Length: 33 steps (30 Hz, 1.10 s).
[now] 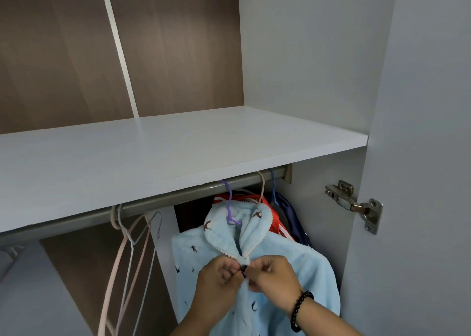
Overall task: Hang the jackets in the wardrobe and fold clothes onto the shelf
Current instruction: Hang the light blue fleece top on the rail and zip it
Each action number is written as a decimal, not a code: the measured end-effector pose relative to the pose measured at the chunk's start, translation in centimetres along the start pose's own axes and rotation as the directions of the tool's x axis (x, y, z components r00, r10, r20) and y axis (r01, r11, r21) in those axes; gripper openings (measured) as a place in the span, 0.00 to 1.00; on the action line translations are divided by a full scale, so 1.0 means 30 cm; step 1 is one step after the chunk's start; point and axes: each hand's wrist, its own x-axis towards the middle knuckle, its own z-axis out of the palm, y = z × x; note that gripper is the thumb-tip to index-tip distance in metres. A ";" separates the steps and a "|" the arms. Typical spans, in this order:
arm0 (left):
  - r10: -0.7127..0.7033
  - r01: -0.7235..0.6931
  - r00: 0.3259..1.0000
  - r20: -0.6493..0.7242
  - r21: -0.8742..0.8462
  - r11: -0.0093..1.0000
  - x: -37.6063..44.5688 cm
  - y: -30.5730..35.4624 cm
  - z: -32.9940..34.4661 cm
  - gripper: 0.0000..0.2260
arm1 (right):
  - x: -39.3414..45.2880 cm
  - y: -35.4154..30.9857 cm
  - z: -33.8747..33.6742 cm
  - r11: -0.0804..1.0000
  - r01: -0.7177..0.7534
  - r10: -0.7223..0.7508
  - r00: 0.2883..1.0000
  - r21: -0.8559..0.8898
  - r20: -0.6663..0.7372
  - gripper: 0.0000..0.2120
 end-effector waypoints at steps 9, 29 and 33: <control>-0.216 0.193 0.973 -0.080 -0.222 0.956 -0.026 -0.075 0.072 0.04 | 0.000 0.009 0.076 0.985 -0.074 0.059 0.993 -0.157 -0.098 0.08; -0.231 0.167 0.935 -0.269 -0.242 0.956 -0.060 -0.153 0.047 0.06 | 0.082 -0.033 0.162 0.843 0.039 -0.021 0.999 -0.537 0.040 0.14; -0.196 0.137 0.944 -0.266 -0.226 0.964 -0.067 -0.150 0.054 0.06 | 0.074 -0.020 0.151 0.868 0.065 -0.046 0.998 -0.492 0.052 0.10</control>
